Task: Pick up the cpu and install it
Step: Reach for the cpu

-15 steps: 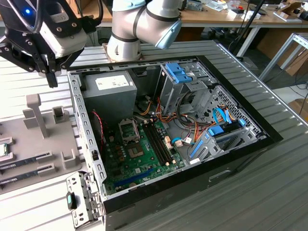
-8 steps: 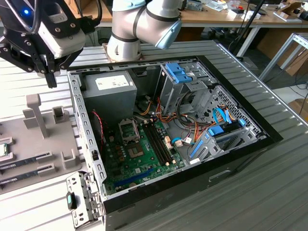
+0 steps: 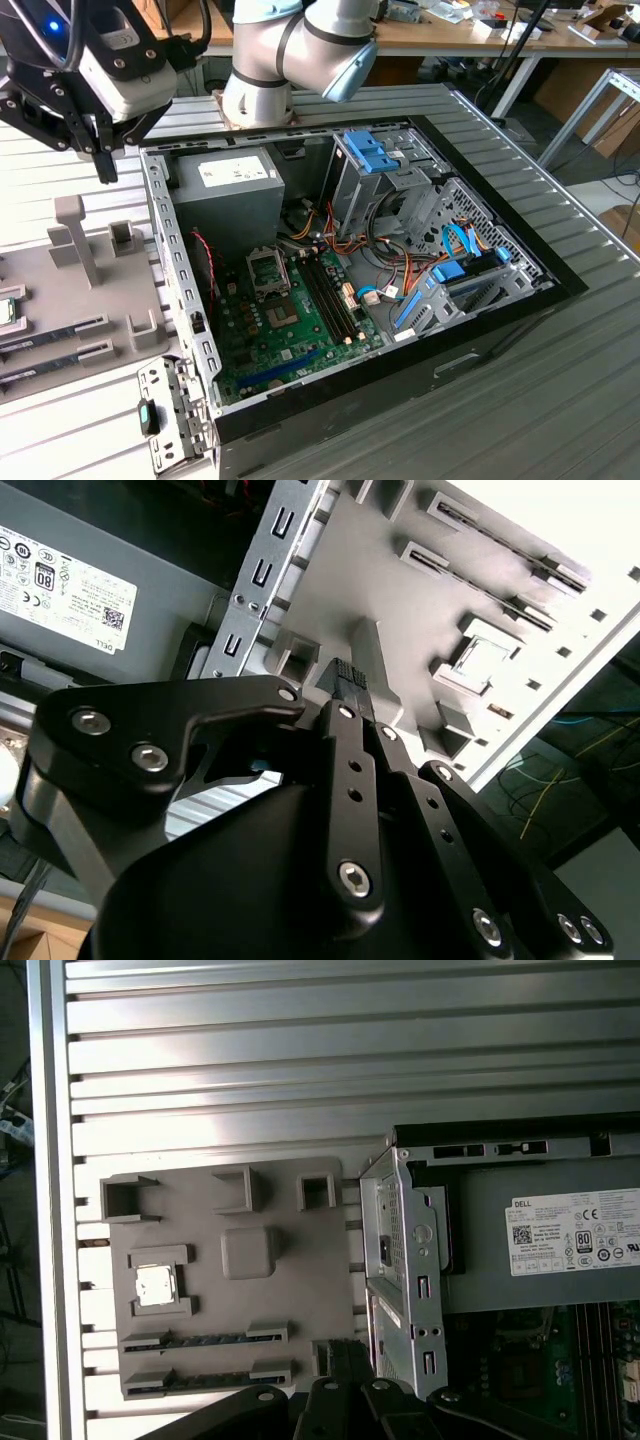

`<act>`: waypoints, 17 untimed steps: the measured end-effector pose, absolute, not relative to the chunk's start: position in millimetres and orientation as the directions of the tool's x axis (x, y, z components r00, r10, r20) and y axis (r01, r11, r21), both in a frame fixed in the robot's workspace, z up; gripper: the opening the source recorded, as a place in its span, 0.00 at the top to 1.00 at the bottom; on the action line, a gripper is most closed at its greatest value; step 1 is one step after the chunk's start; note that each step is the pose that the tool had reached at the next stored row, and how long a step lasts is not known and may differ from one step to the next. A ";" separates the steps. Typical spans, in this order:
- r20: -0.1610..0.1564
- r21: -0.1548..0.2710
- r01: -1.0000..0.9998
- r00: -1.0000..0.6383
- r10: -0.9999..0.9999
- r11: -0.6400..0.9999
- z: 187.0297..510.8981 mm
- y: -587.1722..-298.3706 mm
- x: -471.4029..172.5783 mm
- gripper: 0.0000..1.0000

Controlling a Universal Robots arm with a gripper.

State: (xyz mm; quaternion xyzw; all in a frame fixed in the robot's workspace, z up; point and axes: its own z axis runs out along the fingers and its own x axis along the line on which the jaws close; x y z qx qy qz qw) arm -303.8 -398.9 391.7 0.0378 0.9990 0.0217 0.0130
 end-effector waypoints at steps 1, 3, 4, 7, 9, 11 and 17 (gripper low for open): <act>-0.024 0.044 0.075 -0.997 0.076 0.996 391.6 -398.9 -303.8 0.89; -0.024 0.044 0.075 -0.997 0.076 0.996 391.0 -399.0 -303.8 0.89; -0.024 0.044 0.075 -0.997 0.076 0.996 390.1 -399.0 -304.5 0.89; -0.024 0.044 0.075 -0.997 0.076 0.996 389.1 -398.9 -305.0 0.89; -0.024 0.044 0.075 -0.997 0.076 0.996 388.6 -398.9 -305.3 0.89; -0.024 0.044 0.075 -0.997 0.076 0.996 388.3 -398.9 -305.4 0.89; -0.024 0.044 0.075 -0.997 0.076 0.996 387.1 -399.0 -305.6 0.89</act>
